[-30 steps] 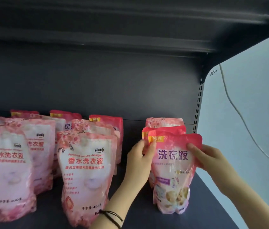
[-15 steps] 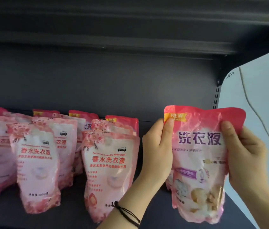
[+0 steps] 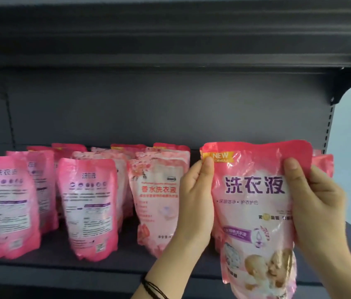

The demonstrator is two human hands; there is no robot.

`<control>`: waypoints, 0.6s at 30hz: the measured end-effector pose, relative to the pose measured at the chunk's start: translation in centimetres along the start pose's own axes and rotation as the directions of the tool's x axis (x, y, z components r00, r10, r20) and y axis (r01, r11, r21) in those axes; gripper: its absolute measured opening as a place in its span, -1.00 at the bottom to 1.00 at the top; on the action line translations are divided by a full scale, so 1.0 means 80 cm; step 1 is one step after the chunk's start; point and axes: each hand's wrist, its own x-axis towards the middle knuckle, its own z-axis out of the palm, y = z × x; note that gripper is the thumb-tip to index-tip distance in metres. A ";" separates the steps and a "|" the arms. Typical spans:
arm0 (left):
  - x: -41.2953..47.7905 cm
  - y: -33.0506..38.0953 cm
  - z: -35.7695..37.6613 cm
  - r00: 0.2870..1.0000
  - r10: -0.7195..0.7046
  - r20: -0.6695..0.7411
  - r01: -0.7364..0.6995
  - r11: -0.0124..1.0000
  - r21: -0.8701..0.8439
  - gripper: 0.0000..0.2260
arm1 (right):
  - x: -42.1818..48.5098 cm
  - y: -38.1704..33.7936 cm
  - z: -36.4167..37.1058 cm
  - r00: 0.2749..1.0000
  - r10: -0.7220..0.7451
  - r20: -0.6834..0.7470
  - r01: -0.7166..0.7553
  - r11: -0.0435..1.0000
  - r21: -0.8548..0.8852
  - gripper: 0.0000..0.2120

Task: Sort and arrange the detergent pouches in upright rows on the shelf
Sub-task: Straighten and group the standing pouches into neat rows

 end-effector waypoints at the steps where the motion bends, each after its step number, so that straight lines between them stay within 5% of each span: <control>1: -0.003 0.008 -0.020 1.000 -0.008 -0.006 0.008 1.000 0.003 -0.75 | -0.012 -0.003 0.020 1.000 0.013 0.012 -0.013 1.000 0.017 -0.54; 8: -0.003 0.020 -0.126 0.984 0.062 -0.165 -0.037 0.988 0.152 -0.78 | -0.070 0.008 0.152 0.986 0.164 0.028 -0.166 0.979 0.115 -0.59; 18: 0.019 -0.039 -0.156 0.873 0.258 -0.413 -0.146 0.948 0.284 -0.65 | -0.081 0.073 0.227 0.977 0.091 -0.191 -0.080 0.995 0.063 -0.67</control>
